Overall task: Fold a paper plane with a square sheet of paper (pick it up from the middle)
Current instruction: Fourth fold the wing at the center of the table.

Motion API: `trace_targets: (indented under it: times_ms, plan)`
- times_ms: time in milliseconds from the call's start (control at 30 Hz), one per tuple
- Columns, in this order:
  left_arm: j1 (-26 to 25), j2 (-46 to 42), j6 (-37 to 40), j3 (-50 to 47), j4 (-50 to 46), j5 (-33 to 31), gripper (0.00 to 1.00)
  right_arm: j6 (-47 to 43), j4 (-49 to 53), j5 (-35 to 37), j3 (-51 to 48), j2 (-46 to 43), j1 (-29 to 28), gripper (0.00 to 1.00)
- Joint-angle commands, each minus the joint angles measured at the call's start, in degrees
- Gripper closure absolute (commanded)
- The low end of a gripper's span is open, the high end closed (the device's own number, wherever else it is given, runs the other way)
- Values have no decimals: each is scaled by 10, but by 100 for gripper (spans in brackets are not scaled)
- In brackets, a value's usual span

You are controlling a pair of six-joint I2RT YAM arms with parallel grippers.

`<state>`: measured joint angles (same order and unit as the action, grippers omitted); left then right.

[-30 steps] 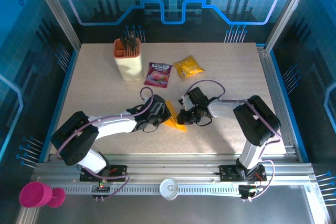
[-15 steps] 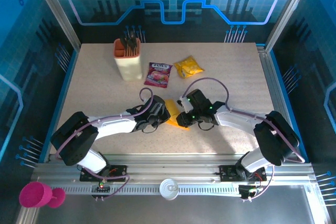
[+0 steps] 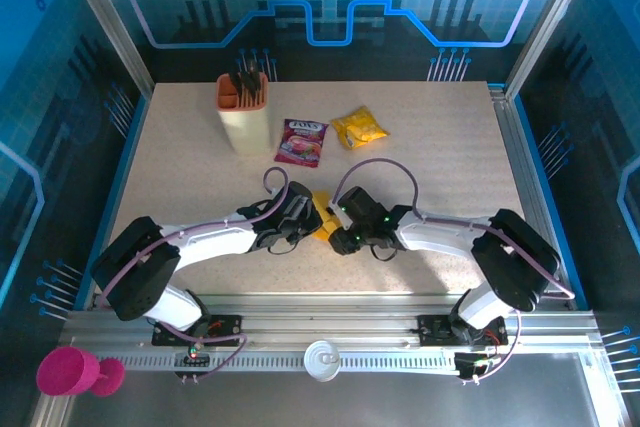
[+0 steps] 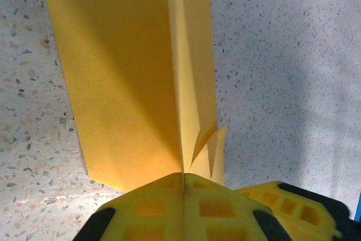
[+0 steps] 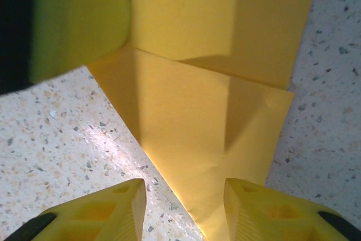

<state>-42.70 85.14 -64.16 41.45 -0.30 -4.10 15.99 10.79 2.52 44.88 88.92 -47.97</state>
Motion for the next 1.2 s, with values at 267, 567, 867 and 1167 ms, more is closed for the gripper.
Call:
trace_targets:
  times_ms: [267, 567, 867, 1167]
  plan:
    - [9, -27, 3, 11, -23, 16, 100, 4, -14, 61, 13, 25, -19, 66]
    - [13, -32, 5, 11, -24, 17, 100, 4, -11, 66, 13, 29, -19, 80]
    - [14, -33, 8, 13, -23, 17, 100, -3, -16, 53, 15, 46, -17, 93]
    - [34, -53, 24, 13, -43, 12, 58, -8, -23, -36, 11, 56, 12, 100]
